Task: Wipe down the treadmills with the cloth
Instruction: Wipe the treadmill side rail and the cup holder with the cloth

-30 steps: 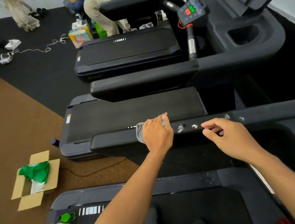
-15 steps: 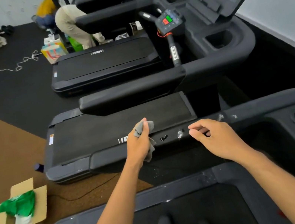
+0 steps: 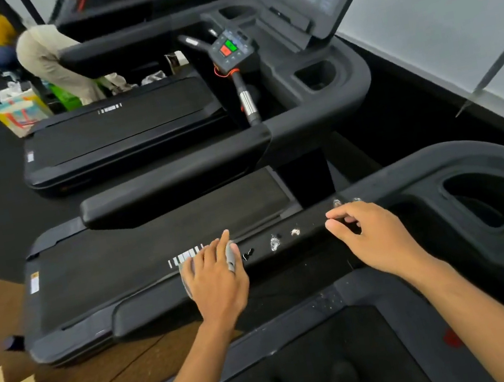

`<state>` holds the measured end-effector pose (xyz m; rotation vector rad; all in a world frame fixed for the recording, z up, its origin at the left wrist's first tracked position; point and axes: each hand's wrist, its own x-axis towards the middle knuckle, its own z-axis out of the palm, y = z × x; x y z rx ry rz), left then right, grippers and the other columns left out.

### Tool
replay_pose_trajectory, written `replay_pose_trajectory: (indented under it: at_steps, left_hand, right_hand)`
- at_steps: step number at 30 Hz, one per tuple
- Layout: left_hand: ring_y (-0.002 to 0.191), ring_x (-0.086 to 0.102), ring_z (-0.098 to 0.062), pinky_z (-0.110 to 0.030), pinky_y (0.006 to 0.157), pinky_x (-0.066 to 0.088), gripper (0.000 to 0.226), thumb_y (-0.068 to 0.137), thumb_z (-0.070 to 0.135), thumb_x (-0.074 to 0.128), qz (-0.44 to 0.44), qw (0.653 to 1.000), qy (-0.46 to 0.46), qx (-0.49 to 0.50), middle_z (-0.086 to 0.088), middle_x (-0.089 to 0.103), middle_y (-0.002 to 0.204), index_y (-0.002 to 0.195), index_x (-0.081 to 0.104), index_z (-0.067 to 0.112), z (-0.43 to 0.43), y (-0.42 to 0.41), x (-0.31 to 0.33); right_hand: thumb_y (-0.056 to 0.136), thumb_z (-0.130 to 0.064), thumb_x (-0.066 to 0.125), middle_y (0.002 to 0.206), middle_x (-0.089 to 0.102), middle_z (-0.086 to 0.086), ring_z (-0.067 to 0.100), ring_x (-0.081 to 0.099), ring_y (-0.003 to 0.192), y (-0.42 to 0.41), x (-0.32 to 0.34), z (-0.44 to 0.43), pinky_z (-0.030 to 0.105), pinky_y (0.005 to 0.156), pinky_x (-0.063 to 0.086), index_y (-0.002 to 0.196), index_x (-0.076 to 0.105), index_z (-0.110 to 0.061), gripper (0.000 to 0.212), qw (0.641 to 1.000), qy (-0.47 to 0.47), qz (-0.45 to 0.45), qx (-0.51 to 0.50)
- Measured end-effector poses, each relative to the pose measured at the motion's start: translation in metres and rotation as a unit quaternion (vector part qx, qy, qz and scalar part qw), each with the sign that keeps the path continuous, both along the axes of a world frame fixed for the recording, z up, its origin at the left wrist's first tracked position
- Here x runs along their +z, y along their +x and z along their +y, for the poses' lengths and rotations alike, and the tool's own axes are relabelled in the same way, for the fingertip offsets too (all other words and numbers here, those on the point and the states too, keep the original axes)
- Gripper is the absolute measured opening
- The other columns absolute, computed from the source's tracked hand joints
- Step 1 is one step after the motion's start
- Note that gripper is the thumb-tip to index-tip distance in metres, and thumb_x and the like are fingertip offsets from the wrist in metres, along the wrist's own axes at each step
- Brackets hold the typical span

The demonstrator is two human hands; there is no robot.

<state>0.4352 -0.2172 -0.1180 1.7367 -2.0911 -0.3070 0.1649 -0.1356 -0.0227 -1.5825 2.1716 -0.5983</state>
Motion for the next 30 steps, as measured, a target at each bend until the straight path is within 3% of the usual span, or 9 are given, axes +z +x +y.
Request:
replay_pose_trajectory:
  at_steps: [5,9,22,25,27,29,30]
  left_hand:
    - [0.13,0.058,-0.015,-0.046,0.12,0.029,0.048,0.11,0.041,0.03,-0.01,0.999,-0.017,0.029,0.007,0.07,0.132,0.141,0.064,0.027,0.003,-0.055,-0.004]
    - [0.136,0.055,-0.019,-0.05,0.122,0.028,0.047,0.11,0.039,0.031,-0.007,0.999,-0.014,0.042,0.005,0.068,0.136,0.141,0.064,0.026,0.006,-0.094,-0.005]
    - [0.149,0.041,-0.014,-0.045,0.13,0.006,0.048,0.111,0.04,0.027,0.07,0.996,0.028,0.047,0.008,0.06,0.148,0.145,0.058,0.027,0.009,-0.229,0.001]
    - [0.152,0.036,-0.011,-0.041,0.13,-0.003,0.048,0.112,0.041,0.026,0.13,0.987,0.081,0.041,0.008,0.058,0.15,0.149,0.053,0.029,0.006,-0.249,0.012]
    - [0.145,0.045,-0.009,-0.039,0.13,-0.003,0.045,0.112,0.041,0.026,0.179,0.975,0.127,0.038,0.005,0.064,0.143,0.147,0.054,0.034,0.003,-0.26,0.021]
    - [0.122,0.059,-0.003,-0.039,0.131,0.011,0.038,0.112,0.041,0.027,0.289,0.939,0.185,0.034,0.002,0.072,0.127,0.132,0.057,0.052,0.001,-0.26,0.041]
    - [0.111,0.063,0.002,-0.037,0.126,0.028,0.036,0.112,0.042,0.027,0.369,0.904,0.212,0.031,0.007,0.073,0.123,0.125,0.055,0.059,0.0,-0.255,0.053]
  right_hand:
    - [0.1,-0.051,0.055,0.131,0.061,-0.014,0.011,0.05,0.13,-0.026,-0.011,0.002,0.031,0.105,0.041,0.133,0.061,-0.034,0.037,1.0,0.011,0.027,0.012]
    - [0.1,-0.049,0.056,0.137,0.058,-0.014,0.01,0.047,0.129,-0.047,-0.018,0.0,0.023,0.099,0.033,0.137,0.058,-0.033,0.04,0.999,0.01,0.044,0.025]
    - [0.1,-0.046,0.057,0.14,0.058,-0.013,0.012,0.047,0.13,-0.119,-0.025,0.012,0.026,0.102,0.034,0.139,0.058,-0.029,0.042,1.0,-0.021,0.012,-0.004]
    - [0.101,-0.047,0.056,0.14,0.058,-0.014,0.012,0.048,0.129,-0.128,-0.025,0.015,0.027,0.101,0.036,0.139,0.057,-0.03,0.042,1.0,-0.017,0.005,-0.008]
    - [0.101,-0.047,0.056,0.14,0.058,-0.014,0.012,0.048,0.129,-0.135,-0.024,0.018,0.028,0.1,0.038,0.139,0.057,-0.03,0.042,1.0,-0.019,0.005,-0.006]
    - [0.101,-0.047,0.056,0.139,0.058,-0.015,0.011,0.047,0.129,-0.139,-0.022,0.019,0.027,0.099,0.036,0.139,0.057,-0.03,0.042,1.0,-0.022,0.003,0.0]
    - [0.101,-0.047,0.056,0.139,0.057,-0.015,0.01,0.047,0.13,-0.139,-0.021,0.018,0.027,0.099,0.035,0.139,0.057,-0.03,0.042,1.0,-0.025,0.001,0.002]
